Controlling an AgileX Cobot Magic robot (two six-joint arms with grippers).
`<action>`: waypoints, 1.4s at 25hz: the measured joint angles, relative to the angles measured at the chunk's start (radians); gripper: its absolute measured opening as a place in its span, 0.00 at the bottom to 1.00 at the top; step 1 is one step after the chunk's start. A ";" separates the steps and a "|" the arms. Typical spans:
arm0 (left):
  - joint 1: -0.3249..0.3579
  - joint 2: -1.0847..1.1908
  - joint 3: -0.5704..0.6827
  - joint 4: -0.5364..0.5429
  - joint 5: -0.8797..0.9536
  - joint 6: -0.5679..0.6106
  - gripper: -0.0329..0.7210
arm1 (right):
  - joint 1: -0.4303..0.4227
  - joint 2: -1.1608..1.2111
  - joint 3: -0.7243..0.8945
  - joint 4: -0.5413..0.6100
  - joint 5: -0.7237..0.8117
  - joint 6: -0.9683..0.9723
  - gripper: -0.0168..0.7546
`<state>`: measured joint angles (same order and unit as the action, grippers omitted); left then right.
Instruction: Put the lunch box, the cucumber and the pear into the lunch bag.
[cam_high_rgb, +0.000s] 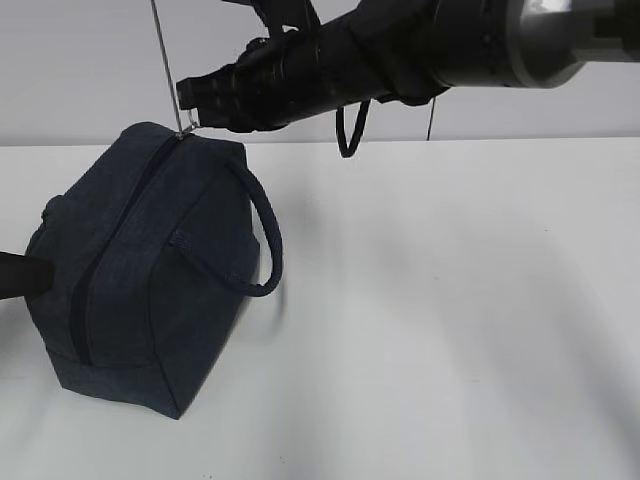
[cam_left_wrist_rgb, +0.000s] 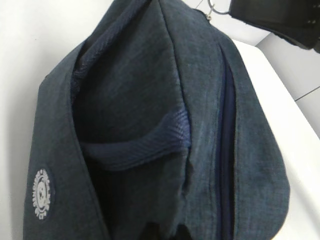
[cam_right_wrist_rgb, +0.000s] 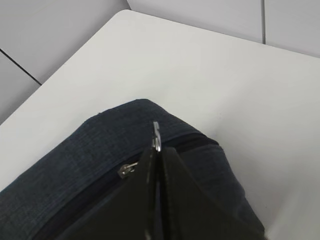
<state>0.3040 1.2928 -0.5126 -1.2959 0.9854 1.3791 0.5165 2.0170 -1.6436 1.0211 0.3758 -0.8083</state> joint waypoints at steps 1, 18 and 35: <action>0.000 0.000 0.000 0.000 0.000 0.000 0.05 | -0.010 0.007 -0.004 0.040 0.010 -0.028 0.02; 0.000 0.000 0.000 0.003 0.000 0.003 0.05 | -0.193 0.154 -0.050 0.585 0.308 -0.442 0.02; 0.000 0.000 0.000 0.010 0.000 0.003 0.05 | -0.206 0.366 -0.226 0.605 0.321 -0.439 0.02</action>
<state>0.3040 1.2928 -0.5126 -1.2860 0.9853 1.3824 0.3104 2.3834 -1.8696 1.6263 0.6966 -1.2472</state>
